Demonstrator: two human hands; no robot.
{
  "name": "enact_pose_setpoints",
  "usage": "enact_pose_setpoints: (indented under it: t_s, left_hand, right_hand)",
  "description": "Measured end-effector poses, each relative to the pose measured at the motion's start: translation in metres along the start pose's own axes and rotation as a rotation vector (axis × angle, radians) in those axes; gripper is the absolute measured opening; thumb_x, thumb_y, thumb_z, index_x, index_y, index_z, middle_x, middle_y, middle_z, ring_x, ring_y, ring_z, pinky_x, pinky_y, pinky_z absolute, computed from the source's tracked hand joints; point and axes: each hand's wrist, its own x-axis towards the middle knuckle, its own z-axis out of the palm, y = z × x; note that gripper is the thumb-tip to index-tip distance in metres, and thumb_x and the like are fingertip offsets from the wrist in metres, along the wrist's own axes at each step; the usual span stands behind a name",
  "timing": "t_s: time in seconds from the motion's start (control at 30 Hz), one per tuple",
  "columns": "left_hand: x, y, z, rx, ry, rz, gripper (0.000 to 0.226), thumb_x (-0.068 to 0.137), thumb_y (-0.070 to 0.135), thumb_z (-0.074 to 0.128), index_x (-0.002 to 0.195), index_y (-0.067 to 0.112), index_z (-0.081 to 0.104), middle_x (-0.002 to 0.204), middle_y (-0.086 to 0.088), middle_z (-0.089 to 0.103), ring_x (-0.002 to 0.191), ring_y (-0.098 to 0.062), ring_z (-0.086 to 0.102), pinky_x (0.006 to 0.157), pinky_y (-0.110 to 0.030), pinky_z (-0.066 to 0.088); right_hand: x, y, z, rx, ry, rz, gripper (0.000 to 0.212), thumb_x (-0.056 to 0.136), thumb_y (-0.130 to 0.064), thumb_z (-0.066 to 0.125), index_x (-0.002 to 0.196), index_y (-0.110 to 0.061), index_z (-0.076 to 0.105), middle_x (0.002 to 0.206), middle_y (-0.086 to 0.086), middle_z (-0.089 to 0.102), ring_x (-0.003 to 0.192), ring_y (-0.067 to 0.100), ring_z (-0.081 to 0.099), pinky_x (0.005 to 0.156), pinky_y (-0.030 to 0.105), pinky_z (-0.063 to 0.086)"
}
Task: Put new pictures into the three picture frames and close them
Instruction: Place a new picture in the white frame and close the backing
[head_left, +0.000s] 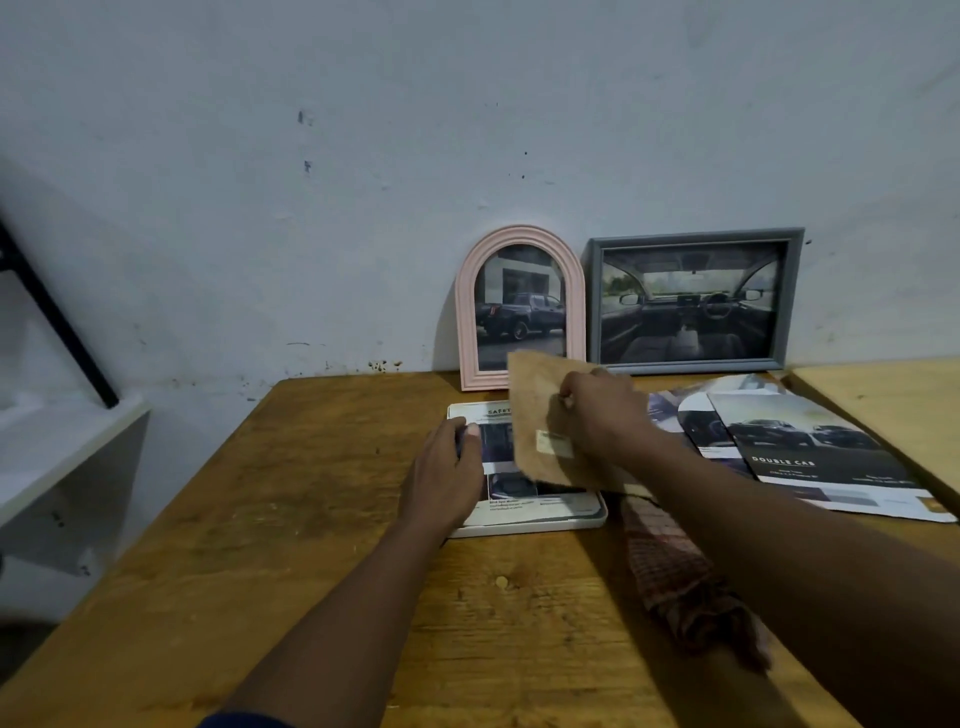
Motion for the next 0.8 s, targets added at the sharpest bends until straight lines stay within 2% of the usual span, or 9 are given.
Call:
enact_pose_setpoints:
  t_s: [0.1,0.2,0.3,0.37,0.47,0.57,0.67,0.8]
  left_hand:
    - [-0.001,0.001,-0.003,-0.055,0.005,-0.042,0.049,0.106,0.056,0.027,0.144,0.032,0.046,0.136,0.004,0.056,0.119,-0.019,0.054,0.101,-0.047,0.048]
    - [-0.002,0.0,-0.005,-0.047,-0.005,-0.045,0.059,0.096,0.068,0.02,0.14,0.038,0.046,0.135,0.005,0.058,0.117,-0.019,0.055,0.102,-0.05,0.048]
    - [-0.003,0.0,-0.006,-0.009,-0.008,-0.039,0.051,0.103,0.059,0.025,0.146,0.038,0.042,0.146,0.005,0.051,0.128,-0.02,0.05,0.107,-0.044,0.041]
    - [-0.004,0.0,-0.005,0.02,0.004,-0.043,0.049,0.107,0.053,0.027,0.151,0.036,0.039,0.152,0.004,0.046,0.136,-0.021,0.045,0.11,-0.044,0.038]
    - [-0.004,-0.002,-0.003,0.041,0.026,-0.056,0.049,0.107,0.053,0.024,0.147,0.034,0.045,0.147,0.002,0.051,0.131,-0.021,0.048,0.11,-0.048,0.04]
    - [-0.003,-0.004,-0.001,0.05,0.028,-0.067,0.048,0.105,0.054,0.023,0.139,0.033,0.05,0.136,0.002,0.057,0.12,-0.02,0.053,0.104,-0.05,0.045]
    - [-0.001,-0.003,-0.003,0.048,0.025,-0.064,0.044,0.106,0.049,0.029,0.139,0.03,0.051,0.138,0.001,0.056,0.122,-0.02,0.053,0.105,-0.048,0.045]
    - [0.002,0.0,-0.007,0.013,0.015,-0.057,0.045,0.105,0.044,0.037,0.147,0.029,0.046,0.149,0.002,0.048,0.134,-0.021,0.046,0.111,-0.049,0.041]
  right_hand:
    - [-0.003,-0.031,0.017,-0.103,-0.096,-0.04,0.037,0.096,-0.03,0.053,0.132,-0.02,0.051,0.141,0.014,0.043,0.131,0.039,0.034,0.107,0.056,0.031]
    - [-0.007,-0.05,0.031,-0.181,-0.127,-0.041,0.039,0.095,-0.023,0.056,0.134,-0.02,0.05,0.141,0.015,0.043,0.13,0.039,0.035,0.104,0.053,0.034]
    - [-0.008,-0.062,0.04,-0.179,-0.104,-0.049,0.043,0.094,-0.024,0.059,0.136,-0.02,0.048,0.142,0.015,0.042,0.131,0.039,0.035,0.103,0.052,0.035]
    - [-0.007,-0.067,0.044,-0.181,-0.104,-0.069,0.044,0.094,-0.025,0.059,0.136,-0.019,0.048,0.143,0.015,0.041,0.132,0.04,0.034,0.104,0.053,0.035]
    - [-0.007,-0.065,0.047,-0.153,-0.101,-0.103,0.046,0.093,-0.028,0.062,0.136,-0.018,0.049,0.143,0.014,0.042,0.132,0.038,0.035,0.106,0.052,0.038]
    - [-0.006,-0.051,0.046,0.02,-0.039,-0.145,0.038,0.094,-0.034,0.058,0.129,-0.021,0.057,0.133,0.009,0.052,0.127,0.032,0.042,0.102,0.047,0.041]
    - [-0.002,-0.031,0.04,0.146,0.049,-0.034,0.04,0.096,-0.045,0.051,0.129,-0.025,0.057,0.135,0.005,0.053,0.13,0.03,0.04,0.105,0.05,0.033]
    - [0.004,-0.007,0.046,0.143,-0.058,0.117,0.05,0.095,-0.056,0.045,0.133,-0.024,0.049,0.142,0.01,0.048,0.133,0.035,0.038,0.107,0.057,0.028]
